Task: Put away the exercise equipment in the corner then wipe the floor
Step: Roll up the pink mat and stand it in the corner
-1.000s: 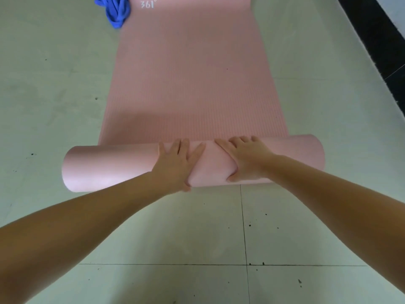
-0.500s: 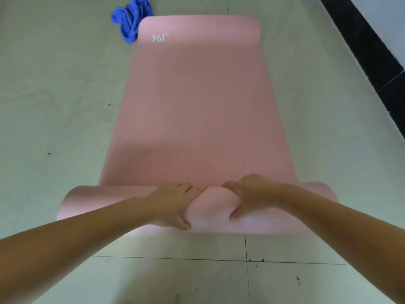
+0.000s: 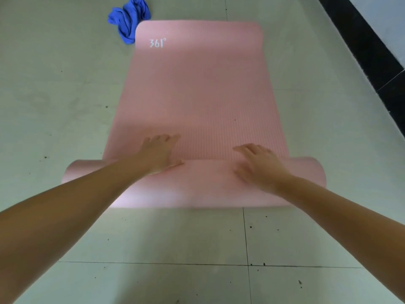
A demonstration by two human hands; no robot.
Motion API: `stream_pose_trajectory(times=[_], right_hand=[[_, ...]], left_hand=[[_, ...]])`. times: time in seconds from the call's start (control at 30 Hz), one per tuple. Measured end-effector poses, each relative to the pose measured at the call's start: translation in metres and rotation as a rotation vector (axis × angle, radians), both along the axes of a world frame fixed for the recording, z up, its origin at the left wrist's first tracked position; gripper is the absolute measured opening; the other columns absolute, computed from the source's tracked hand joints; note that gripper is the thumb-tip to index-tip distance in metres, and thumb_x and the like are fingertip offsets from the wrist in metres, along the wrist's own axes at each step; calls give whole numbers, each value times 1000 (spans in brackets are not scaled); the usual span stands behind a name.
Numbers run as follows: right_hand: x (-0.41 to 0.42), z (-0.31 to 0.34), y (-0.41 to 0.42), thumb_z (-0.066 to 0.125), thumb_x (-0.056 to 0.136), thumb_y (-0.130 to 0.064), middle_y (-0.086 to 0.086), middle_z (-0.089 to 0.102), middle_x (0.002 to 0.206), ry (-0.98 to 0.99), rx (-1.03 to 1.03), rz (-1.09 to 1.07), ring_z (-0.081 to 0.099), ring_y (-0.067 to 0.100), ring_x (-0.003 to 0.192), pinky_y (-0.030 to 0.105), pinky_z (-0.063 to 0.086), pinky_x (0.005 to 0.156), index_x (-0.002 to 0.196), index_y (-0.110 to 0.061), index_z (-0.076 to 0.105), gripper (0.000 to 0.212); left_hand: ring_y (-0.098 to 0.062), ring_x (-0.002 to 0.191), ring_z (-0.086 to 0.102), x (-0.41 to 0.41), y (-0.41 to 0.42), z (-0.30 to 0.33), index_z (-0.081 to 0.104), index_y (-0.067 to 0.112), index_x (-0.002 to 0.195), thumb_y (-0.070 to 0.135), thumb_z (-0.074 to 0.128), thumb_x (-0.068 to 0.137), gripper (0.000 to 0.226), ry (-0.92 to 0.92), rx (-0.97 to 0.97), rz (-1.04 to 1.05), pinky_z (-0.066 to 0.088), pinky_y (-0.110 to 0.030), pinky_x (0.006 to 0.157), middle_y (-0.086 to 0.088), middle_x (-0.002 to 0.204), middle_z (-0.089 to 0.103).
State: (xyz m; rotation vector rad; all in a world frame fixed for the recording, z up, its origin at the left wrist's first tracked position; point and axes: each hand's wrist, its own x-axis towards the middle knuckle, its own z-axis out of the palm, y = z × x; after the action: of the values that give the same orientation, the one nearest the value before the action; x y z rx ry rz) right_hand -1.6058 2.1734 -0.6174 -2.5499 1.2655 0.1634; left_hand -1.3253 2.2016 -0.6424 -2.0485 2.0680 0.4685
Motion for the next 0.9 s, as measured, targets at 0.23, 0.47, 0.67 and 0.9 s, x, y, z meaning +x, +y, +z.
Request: stream_pose_trajectory(times=[0.23, 0.47, 0.67, 0.9], right_hand=[[17, -23, 12, 59, 77, -65, 16, -12, 158, 361, -13, 208, -8, 33, 146, 65, 6, 112, 148, -20, -21, 116], [27, -20, -26, 65, 63, -67, 8, 37, 140, 251, 0, 202, 39, 31, 124, 50, 35, 100, 147, -30, 6, 109], [16, -30, -1, 62, 68, -62, 7, 39, 134, 208, -126, 183, 38, 29, 119, 49, 30, 101, 148, -25, 12, 101], [-13, -28, 18, 62, 63, -61, 1, 48, 126, 113, -85, 208, 47, 27, 111, 45, 36, 97, 144, -29, 26, 94]], left_hand=[[-32, 108, 53, -37, 1, 5, 54, 13, 124, 43, 40, 89, 48, -8, -326, -126, 35, -41, 95, -13, 116, 56], [-41, 111, 58, -28, 50, -18, 35, 16, 138, 74, 67, 49, 111, -279, -311, -268, 44, -61, 83, -25, 123, 56], [-39, 95, 55, -10, 56, -24, 27, 20, 141, 61, 79, 42, 119, -268, -308, -292, 45, -52, 82, -24, 111, 56], [-29, 76, 58, -26, 80, -8, 32, 21, 137, 55, 76, 52, 101, -145, -359, -403, 51, -36, 70, -9, 94, 61]])
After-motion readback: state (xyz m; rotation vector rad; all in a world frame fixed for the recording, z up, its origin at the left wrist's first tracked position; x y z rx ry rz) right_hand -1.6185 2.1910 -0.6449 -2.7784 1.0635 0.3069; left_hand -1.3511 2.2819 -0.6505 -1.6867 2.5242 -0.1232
